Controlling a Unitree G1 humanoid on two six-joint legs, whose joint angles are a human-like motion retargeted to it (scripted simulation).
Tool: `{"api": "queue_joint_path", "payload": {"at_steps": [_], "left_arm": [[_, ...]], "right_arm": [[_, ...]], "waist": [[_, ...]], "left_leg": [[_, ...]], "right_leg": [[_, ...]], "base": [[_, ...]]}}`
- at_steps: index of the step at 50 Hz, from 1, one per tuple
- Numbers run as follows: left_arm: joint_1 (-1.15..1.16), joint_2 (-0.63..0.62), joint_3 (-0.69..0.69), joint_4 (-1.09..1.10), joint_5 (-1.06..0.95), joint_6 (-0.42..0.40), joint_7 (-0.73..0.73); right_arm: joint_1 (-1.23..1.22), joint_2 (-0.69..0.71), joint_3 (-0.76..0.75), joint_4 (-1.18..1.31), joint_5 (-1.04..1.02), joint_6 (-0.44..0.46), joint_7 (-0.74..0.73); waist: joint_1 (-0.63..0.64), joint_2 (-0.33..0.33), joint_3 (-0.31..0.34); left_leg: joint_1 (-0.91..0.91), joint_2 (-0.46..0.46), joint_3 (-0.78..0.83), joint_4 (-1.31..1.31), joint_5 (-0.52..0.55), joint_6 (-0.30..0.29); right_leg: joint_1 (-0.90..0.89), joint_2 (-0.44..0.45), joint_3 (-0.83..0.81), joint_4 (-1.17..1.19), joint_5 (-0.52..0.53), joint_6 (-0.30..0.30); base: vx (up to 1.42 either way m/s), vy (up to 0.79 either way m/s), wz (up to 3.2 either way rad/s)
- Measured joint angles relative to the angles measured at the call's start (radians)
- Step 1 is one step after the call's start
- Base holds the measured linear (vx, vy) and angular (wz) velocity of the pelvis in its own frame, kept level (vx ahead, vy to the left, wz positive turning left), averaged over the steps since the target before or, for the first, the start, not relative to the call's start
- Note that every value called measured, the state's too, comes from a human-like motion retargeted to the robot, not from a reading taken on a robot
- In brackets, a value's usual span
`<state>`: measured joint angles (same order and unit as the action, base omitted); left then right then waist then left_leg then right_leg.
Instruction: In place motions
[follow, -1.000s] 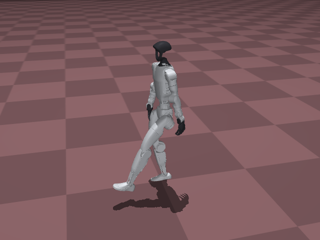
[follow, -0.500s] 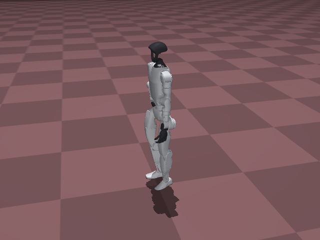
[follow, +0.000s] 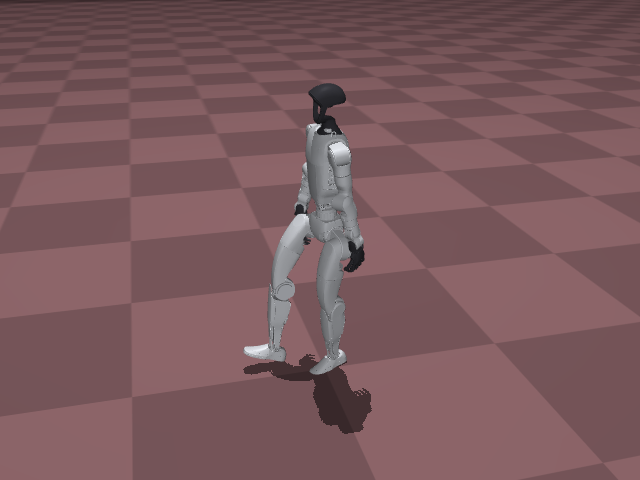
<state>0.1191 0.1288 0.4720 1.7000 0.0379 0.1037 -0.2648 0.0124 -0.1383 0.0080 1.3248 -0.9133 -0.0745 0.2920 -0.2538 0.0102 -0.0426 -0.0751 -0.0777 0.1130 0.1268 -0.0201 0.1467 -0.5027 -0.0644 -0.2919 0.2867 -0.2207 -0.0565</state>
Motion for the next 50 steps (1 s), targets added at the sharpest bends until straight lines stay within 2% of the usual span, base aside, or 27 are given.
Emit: {"api": "queue_joint_path", "payload": {"at_steps": [3, 8, 12, 16, 20, 27, 32, 35, 37, 38, 40, 42, 43, 45, 47, 50], "left_arm": [[-0.042, 0.015, -0.016, -0.021, -0.016, -0.015, -0.008], [-0.131, 0.045, -0.085, -0.086, -0.037, -0.009, 0.01], [-0.172, 0.055, -0.141, -0.172, -0.03, -0.016, 0.022], [-0.188, 0.054, -0.176, -0.258, -0.026, -0.048, 0.035], [-0.204, 0.051, -0.19, -0.277, -0.031, -0.061, 0.051], [-0.17, 0.03, -0.149, -0.208, -0.009, -0.063, 0.034], [-0.115, 0.004, -0.092, -0.11, 0.009, -0.059, 0.019], [-0.063, -0.014, -0.08, -0.068, 0.014, -0.052, 0.02], [-0.047, -0.009, -0.067, -0.03, 0.028, -0.042, 0.014], [-0.037, -0.01, -0.063, -0.019, 0.033, -0.039, 0.014], [-0.023, -0.007, -0.058, 0.0, 0.044, -0.029, 0.014], [-0.027, -0.008, -0.051, 0.0, 0.042, -0.013, 0.016], [-0.038, -0.013, -0.046, 0.0, 0.037, -0.01, 0.025], [-0.046, -0.022, -0.026, -0.011, 0.016, -0.025, 0.037], [-0.03, -0.028, -0.03, -0.04, -0.009, -0.042, 0.012], [-0.051, -0.019, -0.056, -0.038, -0.004, -0.028, -0.017]], "right_arm": [[0.009, -0.016, -0.033, 0.027, 0.04, 0.027, 0.014], [0.04, -0.032, -0.097, 0.129, 0.157, 0.077, -0.016], [0.091, -0.047, -0.128, 0.253, 0.228, 0.13, -0.048], [0.125, -0.049, -0.131, 0.344, 0.227, 0.18, -0.075], [0.145, -0.036, -0.111, 0.347, 0.164, 0.192, -0.075], [0.127, -0.012, -0.079, 0.288, 0.09, 0.155, -0.039], [0.063, -0.015, -0.048, 0.237, 0.098, 0.132, -0.029], [0.036, -0.01, -0.033, 0.196, 0.103, 0.114, -0.041], [0.002, -0.015, -0.024, 0.165, 0.114, 0.096, -0.022], [-0.01, -0.015, -0.021, 0.15, 0.118, 0.089, -0.015], [-0.032, -0.017, -0.02, 0.123, 0.127, 0.077, 0.011], [-0.064, -0.015, -0.022, 0.1, 0.133, 0.069, 0.04], [-0.082, -0.014, -0.026, 0.086, 0.138, 0.065, 0.054], [-0.119, -0.012, -0.008, 0.053, 0.145, 0.055, 0.082], [-0.144, -0.008, 0.031, 0.02, 0.14, 0.041, 0.114], [-0.154, 0.011, 0.057, -0.039, 0.108, 0.021, 0.136]], "waist": [[-0.055, 0.0, 0.058], [-0.185, 0.047, 0.159], [-0.237, 0.086, 0.182], [-0.249, 0.095, 0.19], [-0.252, 0.075, 0.182], [-0.149, 0.007, 0.089], [-0.06, 0.009, 0.027], [-0.028, 0.03, -0.011], [-0.003, 0.041, -0.017], [0.01, 0.031, -0.029], [0.04, -0.013, -0.048], [0.103, -0.033, -0.052], [0.115, -0.035, -0.05], [0.099, -0.029, -0.034], [0.112, -0.023, -0.031], [0.056, 0.002, -0.03]], "left_leg": [[0.026, 0.006, -0.019, 0.01, 0.003, 0.012], [0.025, 0.063, -0.12, 0.05, 0.017, 0.016], [0.011, 0.105, -0.181, 0.072, 0.021, 0.016], [-0.003, 0.121, -0.196, 0.099, 0.017, 0.016], [-0.001, 0.111, -0.174, 0.095, 0.015, 0.014], [0.011, 0.051, -0.043, 0.038, 0.011, 0.003], [-0.015, 0.051, 0.028, 0.023, -0.004, -0.006], [-0.028, 0.06, 0.035, -0.003, 0.003, -0.012], [-0.041, 0.071, 0.046, 0.018, -0.013, -0.017], [-0.045, 0.056, 0.057, 0.016, -0.013, -0.017], [-0.034, 0.002, 0.082, 0.009, -0.018, -0.013], [-0.034, -0.009, 0.132, 0.001, -0.018, -0.016], [-0.041, -0.009, 0.133, 0.0, -0.017, -0.019], [-0.043, -0.006, 0.114, -0.002, -0.017, -0.023], [-0.033, 0.005, 0.148, -0.013, -0.021, -0.027], [-0.041, 0.019, 0.12, -0.012, -0.016, -0.033]], "right_leg": [[-0.154, -0.003, -0.032, -0.037, 0.005, -0.011], [-0.412, -0.057, -0.05, -0.037, 0.021, -0.042], [-0.564, -0.089, -0.002, -0.04, 0.033, -0.059], [-0.602, -0.096, 0.038, -0.041, 0.04, -0.059], [-0.532, -0.092, 0.042, -0.049, 0.043, -0.038], [-0.253, -0.055, 0.019, 0.016, 0.065, 0.015], [0.001, -0.014, 0.083, 0.141, 0.185, 0.081], [0.193, 0.037, 0.138, 0.116, 0.254, 0.128], [0.296, 0.067, 0.092, 0.095, 0.023, 0.019], [0.35, 0.062, 0.057, 0.033, -0.027, 0.006], [0.42, 0.014, -0.078, -0.142, 0.049, 0.006], [0.415, -0.007, 0.043, -0.177, 0.089, 0.072], [0.403, -0.017, 0.044, -0.183, 0.101, 0.088], [0.399, -0.018, -0.028, -0.192, 0.115, 0.078], [0.39, 0.0, 0.033, -0.18, 0.106, 0.063], [0.371, 0.011, 0.025, -0.153, 0.096, 0.045]], "base": [[-0.12, -0.03, 0.47], [-0.17, 0.0, 1.07], [-0.01, -0.03, 0.74], [0.02, -0.04, 0.23], [0.0, -0.01, -0.05], [0.04, -0.04, -0.69], [0.04, 0.04, -0.87], [0.05, 0.07, -0.43], [0.06, 0.1, -0.35], [0.07, 0.11, -0.32], [0.05, 0.13, -0.43], [-0.11, 0.13, -0.78], [-0.2, 0.11, -0.25], [-0.17, 0.08, -0.01], [0.0, 0.07, -0.46], [-0.03, 0.04, 0.36]]}}
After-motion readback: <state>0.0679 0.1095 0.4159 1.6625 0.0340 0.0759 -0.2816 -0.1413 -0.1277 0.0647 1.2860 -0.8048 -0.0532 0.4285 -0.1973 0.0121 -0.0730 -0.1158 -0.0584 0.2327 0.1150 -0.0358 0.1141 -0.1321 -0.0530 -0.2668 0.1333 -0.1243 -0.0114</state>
